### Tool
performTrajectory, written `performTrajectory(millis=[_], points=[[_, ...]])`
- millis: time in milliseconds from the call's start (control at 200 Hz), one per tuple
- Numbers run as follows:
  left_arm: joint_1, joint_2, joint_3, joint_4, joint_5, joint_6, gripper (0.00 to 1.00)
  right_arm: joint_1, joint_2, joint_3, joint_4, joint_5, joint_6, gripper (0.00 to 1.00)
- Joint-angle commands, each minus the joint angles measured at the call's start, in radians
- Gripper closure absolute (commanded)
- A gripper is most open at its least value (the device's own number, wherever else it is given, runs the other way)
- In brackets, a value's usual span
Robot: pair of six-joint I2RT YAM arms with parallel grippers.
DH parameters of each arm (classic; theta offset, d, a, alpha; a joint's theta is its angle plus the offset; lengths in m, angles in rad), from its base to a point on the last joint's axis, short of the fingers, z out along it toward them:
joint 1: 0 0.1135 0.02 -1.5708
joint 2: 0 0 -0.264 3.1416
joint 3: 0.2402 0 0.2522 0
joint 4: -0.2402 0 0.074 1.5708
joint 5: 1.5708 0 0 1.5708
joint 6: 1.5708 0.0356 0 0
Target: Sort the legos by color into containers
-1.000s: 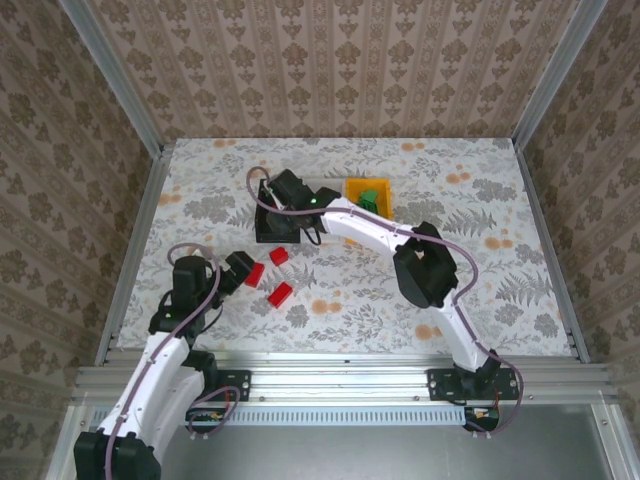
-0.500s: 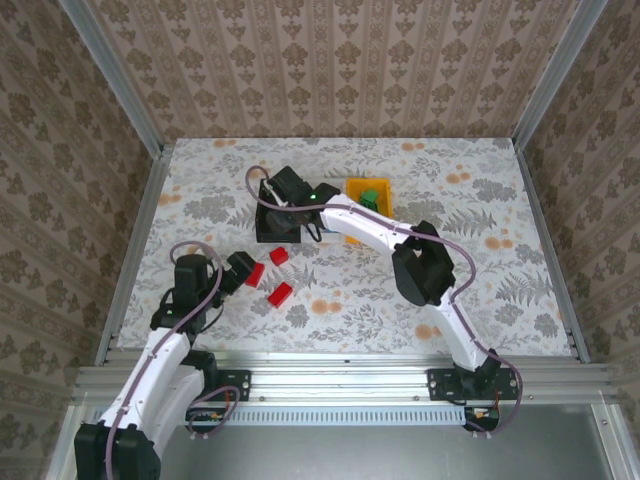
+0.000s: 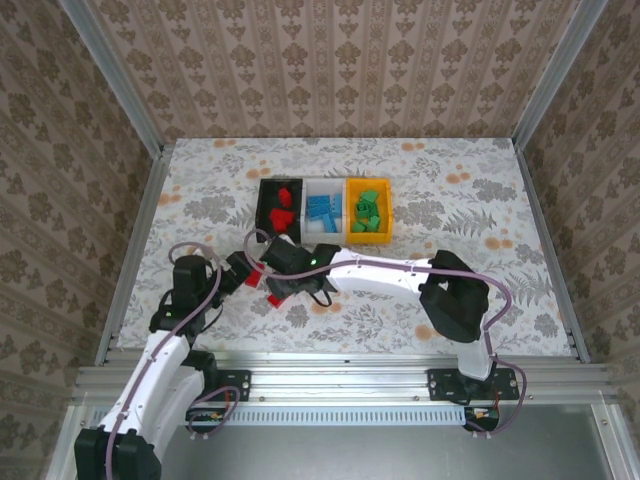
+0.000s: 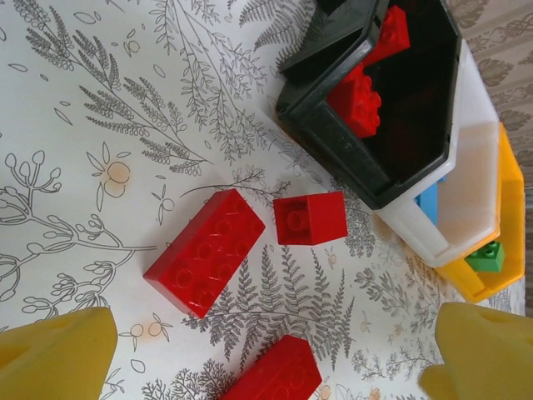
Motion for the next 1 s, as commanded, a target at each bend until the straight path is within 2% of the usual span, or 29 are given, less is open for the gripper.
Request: performTrajectory(millis=[0,290,460,710,995], points=[[0.01,-0.033,-0.023,0.0,-0.009,-0.006,0.0,0.02,0.022,-0.021,0.057,0.084,0.266,0.3],[0.01,-0.12,-0.051,-0.052,-0.015,-0.019,0.0,0.043,0.204,0.134,0.033,0.105,0.394,0.26],[0.01,-0.118,-0.048,-0.047,-0.011,-0.015,0.0,0.075,0.283,0.238,-0.088,0.262,0.419,0.26],[0.011,-0.119,-0.057,-0.04,-0.008,-0.011,0.0,0.082,0.248,0.146,-0.135,0.313,0.407,0.28],[0.013,-0.134,-0.051,-0.045,-0.025,-0.021,0.0,0.071,0.17,0.016,-0.095,0.264,0.45,0.3]])
